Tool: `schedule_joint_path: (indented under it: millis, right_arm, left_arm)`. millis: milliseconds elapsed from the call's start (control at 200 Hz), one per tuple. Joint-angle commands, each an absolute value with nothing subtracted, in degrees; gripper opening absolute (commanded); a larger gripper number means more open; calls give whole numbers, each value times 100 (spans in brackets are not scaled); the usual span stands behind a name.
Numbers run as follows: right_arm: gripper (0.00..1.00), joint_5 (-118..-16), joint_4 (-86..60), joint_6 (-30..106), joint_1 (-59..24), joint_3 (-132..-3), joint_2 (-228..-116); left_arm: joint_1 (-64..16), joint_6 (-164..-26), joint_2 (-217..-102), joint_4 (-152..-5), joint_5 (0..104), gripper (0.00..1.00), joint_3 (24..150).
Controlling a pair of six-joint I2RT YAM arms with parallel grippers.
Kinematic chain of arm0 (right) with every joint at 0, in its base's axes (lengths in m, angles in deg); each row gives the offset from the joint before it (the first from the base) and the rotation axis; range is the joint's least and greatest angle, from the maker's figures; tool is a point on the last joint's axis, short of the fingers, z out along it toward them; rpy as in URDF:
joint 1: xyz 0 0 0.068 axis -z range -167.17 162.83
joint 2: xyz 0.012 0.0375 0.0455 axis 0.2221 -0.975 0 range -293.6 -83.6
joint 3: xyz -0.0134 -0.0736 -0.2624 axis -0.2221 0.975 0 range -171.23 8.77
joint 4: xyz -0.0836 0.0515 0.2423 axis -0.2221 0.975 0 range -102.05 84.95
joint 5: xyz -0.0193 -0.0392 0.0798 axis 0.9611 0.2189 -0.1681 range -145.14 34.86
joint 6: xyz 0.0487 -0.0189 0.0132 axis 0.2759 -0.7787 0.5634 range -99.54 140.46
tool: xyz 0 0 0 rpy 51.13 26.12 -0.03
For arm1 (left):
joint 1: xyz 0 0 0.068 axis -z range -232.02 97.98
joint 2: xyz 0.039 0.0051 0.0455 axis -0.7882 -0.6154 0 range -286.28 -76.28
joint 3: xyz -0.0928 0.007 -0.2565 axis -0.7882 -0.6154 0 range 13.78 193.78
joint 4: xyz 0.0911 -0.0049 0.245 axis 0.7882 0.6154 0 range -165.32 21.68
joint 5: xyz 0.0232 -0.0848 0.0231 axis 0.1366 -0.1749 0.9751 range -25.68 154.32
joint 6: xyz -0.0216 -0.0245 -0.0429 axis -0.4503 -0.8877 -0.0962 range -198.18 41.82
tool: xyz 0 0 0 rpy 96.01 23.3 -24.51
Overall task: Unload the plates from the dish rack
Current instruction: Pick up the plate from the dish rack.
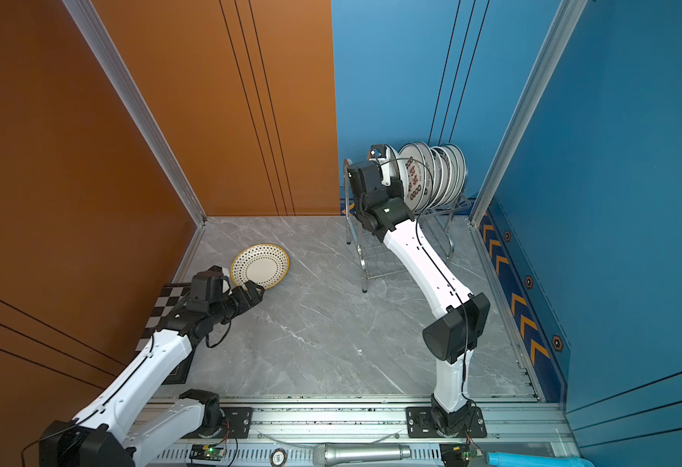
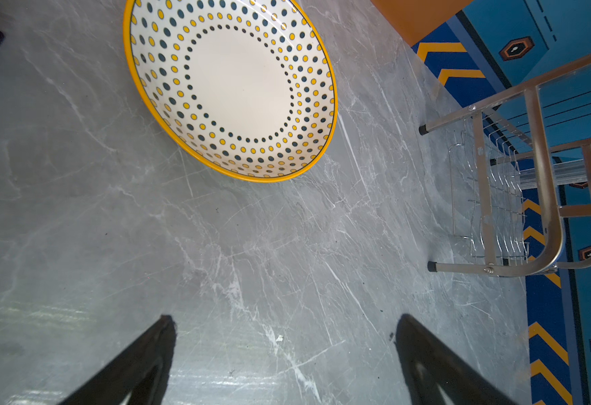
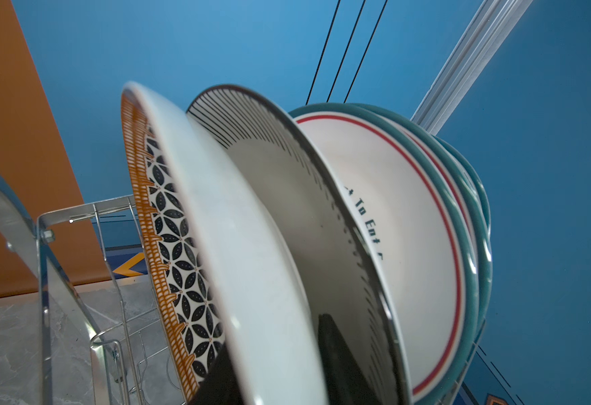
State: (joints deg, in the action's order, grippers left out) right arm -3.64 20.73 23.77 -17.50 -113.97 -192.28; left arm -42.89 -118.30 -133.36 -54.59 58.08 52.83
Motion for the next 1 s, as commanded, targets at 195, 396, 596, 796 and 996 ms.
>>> schedule_joint_path:
  millis: [195, 396, 596, 796, 996]
  right_arm:
    - [18, -113, 1838, 2172, -1836, -11504, -19455]
    - [16, -4, 1788, 2093, -1872, -11498, -19441]
    - [14, 82, 1692, 1972, -1898, -11490, -19400]
    - [8, 115, 1478, 1773, -1907, -11479, -19328]
    - [2, 198, 845, 1277, -2019, -11293, -19220]
  left_arm:
    - [-4336, -11830, -13410, -5471, 5759, 98, 5142]
    - [-4401, -11852, -13421, -5471, 5738, 98, 5112]
    - [-4411, -11861, -13431, -5466, 5735, 98, 5110]
    - [-4411, -11869, -13447, -5476, 5781, 98, 5105]
    - [-4411, -11912, -13508, -5484, 5838, 98, 5072]
